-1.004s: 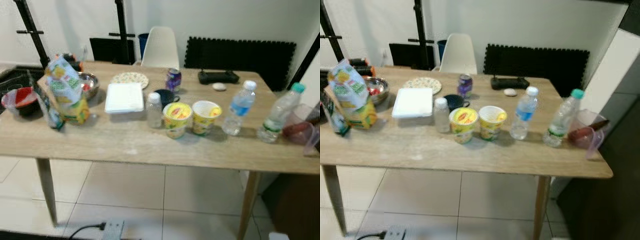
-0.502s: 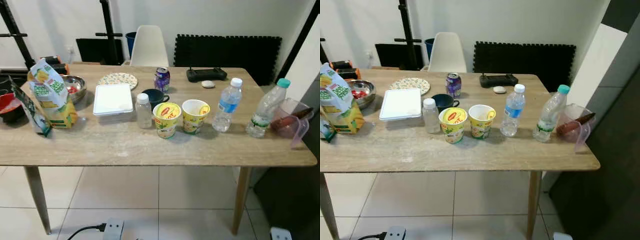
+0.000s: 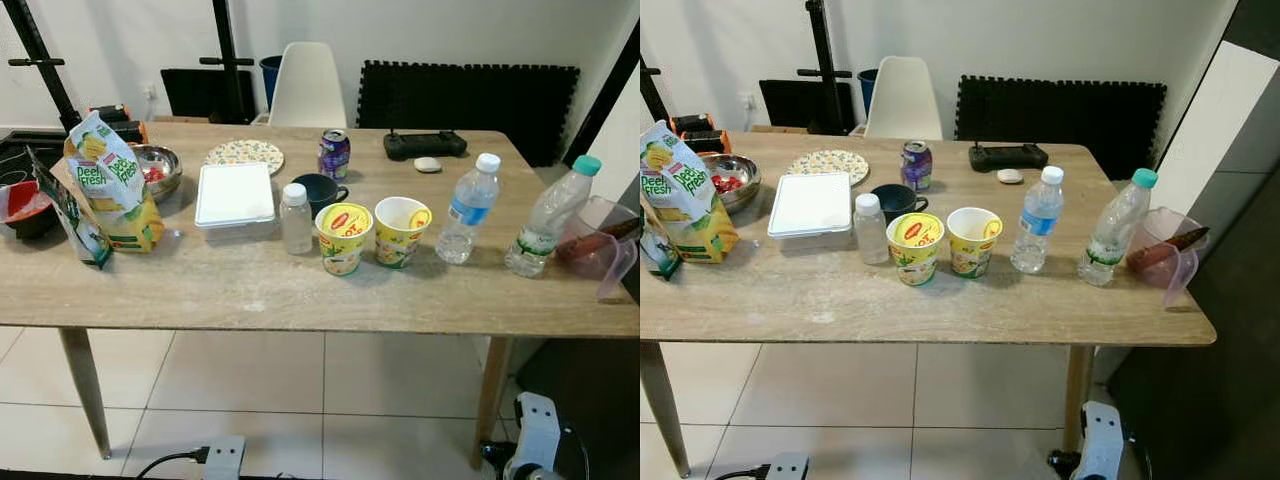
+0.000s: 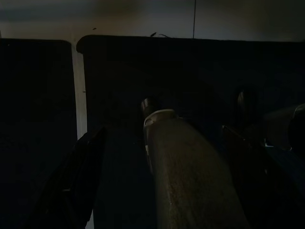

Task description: Restocking fridge

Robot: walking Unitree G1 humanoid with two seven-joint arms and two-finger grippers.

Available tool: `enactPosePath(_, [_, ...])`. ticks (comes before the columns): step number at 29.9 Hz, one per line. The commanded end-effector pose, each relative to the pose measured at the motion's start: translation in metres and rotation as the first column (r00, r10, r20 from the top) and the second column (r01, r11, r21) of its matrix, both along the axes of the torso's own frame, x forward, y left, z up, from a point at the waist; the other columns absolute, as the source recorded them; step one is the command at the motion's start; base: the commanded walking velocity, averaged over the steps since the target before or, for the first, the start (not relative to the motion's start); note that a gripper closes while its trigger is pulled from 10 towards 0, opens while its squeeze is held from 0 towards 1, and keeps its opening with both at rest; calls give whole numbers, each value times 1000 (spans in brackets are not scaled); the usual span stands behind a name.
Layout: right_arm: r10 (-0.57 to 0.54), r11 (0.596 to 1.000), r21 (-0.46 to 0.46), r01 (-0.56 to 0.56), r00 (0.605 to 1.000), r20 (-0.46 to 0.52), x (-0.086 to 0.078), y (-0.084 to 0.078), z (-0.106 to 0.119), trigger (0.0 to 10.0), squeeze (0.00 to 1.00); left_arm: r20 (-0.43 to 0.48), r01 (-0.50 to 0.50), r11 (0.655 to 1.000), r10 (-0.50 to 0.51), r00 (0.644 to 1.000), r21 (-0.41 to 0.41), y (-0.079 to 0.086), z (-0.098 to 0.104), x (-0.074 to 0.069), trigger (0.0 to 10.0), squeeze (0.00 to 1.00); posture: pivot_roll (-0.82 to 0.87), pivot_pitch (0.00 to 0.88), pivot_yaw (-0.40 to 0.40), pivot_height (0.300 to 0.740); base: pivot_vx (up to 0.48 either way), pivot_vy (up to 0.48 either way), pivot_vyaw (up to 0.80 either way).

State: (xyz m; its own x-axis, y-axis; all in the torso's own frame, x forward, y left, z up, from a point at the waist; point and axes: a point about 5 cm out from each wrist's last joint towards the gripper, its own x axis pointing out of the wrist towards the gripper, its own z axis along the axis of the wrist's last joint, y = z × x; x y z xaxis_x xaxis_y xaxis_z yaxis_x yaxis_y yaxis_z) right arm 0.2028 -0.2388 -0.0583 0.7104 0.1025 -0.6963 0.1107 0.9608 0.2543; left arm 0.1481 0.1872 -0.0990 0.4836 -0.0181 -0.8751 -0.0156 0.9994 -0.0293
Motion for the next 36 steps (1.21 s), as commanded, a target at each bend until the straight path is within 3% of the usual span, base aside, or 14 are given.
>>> enactPosePath(1, [5,1000,27,-6,1000,25,2,0,2,10000,1000,-5,-11,1000,11,1000,17,6,0,-2,10000,0,-69,0,-33,740,0,0,0])
enactPosePath(6, [80,995,59,-82,996,38,5,5,4,10000,1000,-5,-9,1000,9,1000,18,6,0,-1,10000,0,-69,0,-34,740,0,0,0])
enactPosePath(8, [92,996,22,-92,996,0,1,4,1,10000,1000,-5,-6,1000,6,1000,18,5,0,-2,10000,0,-67,0,-36,740,0,0,0])
enactPosePath(9, [81,996,-24,-83,995,-56,-9,1,-5,10000,1000,-6,-5,1000,5,1000,18,5,0,-2,10000,0,-64,0,-38,740,0,0,0])
enactPosePath(11, [79,996,-34,-81,995,-68,-11,0,-6,10000,1000,-6,-5,1000,5,1000,18,5,0,-2,10000,0,-64,0,-38,740,0,0,0])
enactPosePath(19, [-58,983,-182,17,973,-222,-51,-16,-24,10000,1000,-8,7,999,-7,1000,32,5,0,-2,10000,0,-60,0,-35,740,0,0,0])
enactPosePath(27, [-138,949,-313,42,947,-291,-71,-27,-29,10000,1000,-8,3,999,-3,1000,33,5,0,-1,10000,0,-54,0,-42,740,0,0,0])
enactPosePath(29, [-159,951,-302,65,942,-297,-73,-28,-30,10000,1000,-9,2,999,-2,1000,34,6,0,-1,10000,0,-55,0,-43,740,0,0,0])
enactPosePath(30, [-156,952,-301,62,940,-302,-74,-29,-30,10000,0,-10,2,999,-2,1000,35,6,0,-1,10000,0,-56,0,-49,740,0,0,0])
enactPosePath(36, [-143,943,-330,30,936,-322,-82,-35,-30,10000,0,-13,-11,999,11,1000,51,10,0,-4,10000,0,-65,0,-65,740,0,0,0])
